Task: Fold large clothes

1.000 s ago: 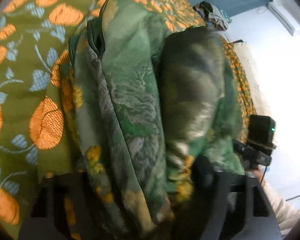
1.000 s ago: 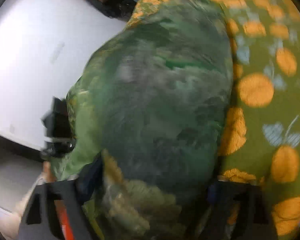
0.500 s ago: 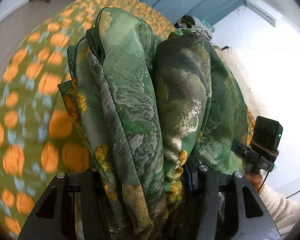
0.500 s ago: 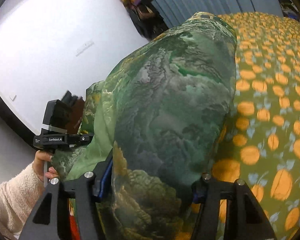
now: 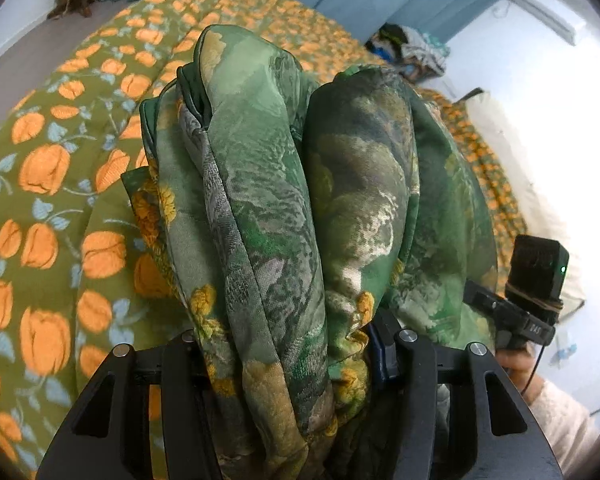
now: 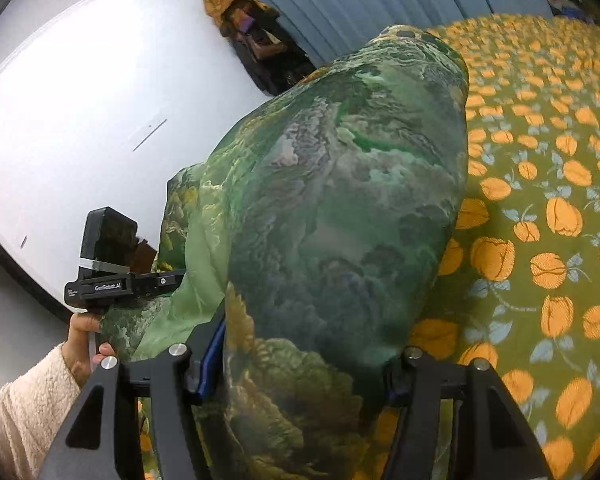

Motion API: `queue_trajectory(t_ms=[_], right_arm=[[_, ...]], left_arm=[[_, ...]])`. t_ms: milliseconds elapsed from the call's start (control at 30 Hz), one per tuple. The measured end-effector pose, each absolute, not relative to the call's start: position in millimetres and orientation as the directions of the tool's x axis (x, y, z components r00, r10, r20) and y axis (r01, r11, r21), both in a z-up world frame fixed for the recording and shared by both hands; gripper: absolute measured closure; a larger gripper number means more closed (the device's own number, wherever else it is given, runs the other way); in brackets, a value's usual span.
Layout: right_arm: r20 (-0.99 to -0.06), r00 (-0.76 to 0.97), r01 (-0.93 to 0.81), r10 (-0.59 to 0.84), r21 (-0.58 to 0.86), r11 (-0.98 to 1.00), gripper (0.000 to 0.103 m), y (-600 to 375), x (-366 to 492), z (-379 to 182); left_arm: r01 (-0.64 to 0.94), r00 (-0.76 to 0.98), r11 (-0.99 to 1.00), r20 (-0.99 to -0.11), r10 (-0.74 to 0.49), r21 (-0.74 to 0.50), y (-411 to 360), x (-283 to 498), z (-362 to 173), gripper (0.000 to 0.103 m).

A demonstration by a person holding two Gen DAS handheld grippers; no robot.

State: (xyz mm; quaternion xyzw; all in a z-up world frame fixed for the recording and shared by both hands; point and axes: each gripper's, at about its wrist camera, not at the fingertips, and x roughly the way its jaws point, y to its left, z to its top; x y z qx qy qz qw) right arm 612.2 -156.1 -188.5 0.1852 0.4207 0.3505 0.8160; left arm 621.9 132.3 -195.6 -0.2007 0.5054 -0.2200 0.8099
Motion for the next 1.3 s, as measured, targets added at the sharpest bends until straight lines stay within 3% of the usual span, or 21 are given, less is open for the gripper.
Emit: queue_trajectory(t_ms=[67, 100, 200, 233, 367, 600, 733, 833, 933, 1000, 1100, 1300], right_arm=[[-0.573, 0.369, -0.389, 0.732, 0.62, 0.681, 0.043, -158.1, 629.9, -213.4], [-0.589, 0.346, -0.366, 0.73, 0.632, 0.684, 0.042, -158.1, 637.0, -229.5], [-0.56, 0.337, -0.32, 0.757, 0.688, 0.651, 0.03, -167.0, 640.7, -257.0], [-0.531, 0.338, -0.305, 0.777, 0.719, 0.624, 0.024, -171.5, 639.0, -260.1], [-0.526, 0.322, -0.278, 0.787, 0.742, 0.61, 0.02, -181.9, 631.5, -258.5], [-0.606, 0.424, -0.249, 0.673, 0.637, 0.73, 0.018, -217.9, 584.1, -206.4], [-0.683, 0.593, -0.275, 0.427, 0.327, 0.904, 0.018, -218.5, 527.3, -144.7], [-0.653, 0.715, -0.248, 0.25, 0.097, 0.964, 0.017, -209.8, 482.6, -106.7], [-0.575, 0.807, -0.184, 0.137, -0.025, 0.983, 0.016, -203.9, 457.0, -79.9], [-0.53, 0.843, -0.138, 0.094, -0.045, 0.989, 0.014, -206.5, 433.2, -60.4], [-0.537, 0.841, -0.112, 0.075, -0.037, 0.993, 0.013, -202.6, 410.1, -45.2], [-0.513, 0.855, -0.09, 0.081, 0.006, 0.996, 0.013, -210.8, 367.9, -37.2]], left_arm=[[0.115, 0.372, 0.83, -0.751, -0.546, -0.546, 132.0, 625.2, -218.2, 0.04], [0.089, 0.363, 0.835, -0.763, -0.535, -0.543, 132.9, 626.7, -233.0, 0.03], [0.059, 0.4, 0.806, -0.726, -0.56, -0.589, 144.2, 620.4, -251.2, 0.002], [0.054, 0.409, 0.8, -0.717, -0.564, -0.598, 148.2, 617.3, -252.1, 0.0], [0.094, 0.425, 0.811, -0.714, -0.557, -0.577, 154.5, 598.7, -233.8, 0.0], [0.181, 0.56, 0.922, -0.734, -0.383, -0.343, 158.8, 515.0, -151.1, 0.002], [0.192, 0.679, 0.974, -0.701, -0.219, -0.119, 139.2, 465.6, -107.6, 0.001], [0.161, 0.763, 0.987, -0.636, -0.118, 0.011, 110.9, 436.2, -80.9, 0.001], [0.077, 0.82, 0.992, -0.573, -0.007, 0.097, 83.4, 415.0, -64.9, 0.001], [0.046, 0.852, 0.991, -0.523, 0.028, 0.128, 62.8, 394.7, -55.9, 0.001], [0.017, 0.888, 0.994, -0.458, 0.033, 0.104, 44.7, 368.2, -41.4, 0.0], [-0.043, 0.886, 0.994, -0.457, 0.084, 0.099, 15.2, 339.1, -28.6, 0.0]])
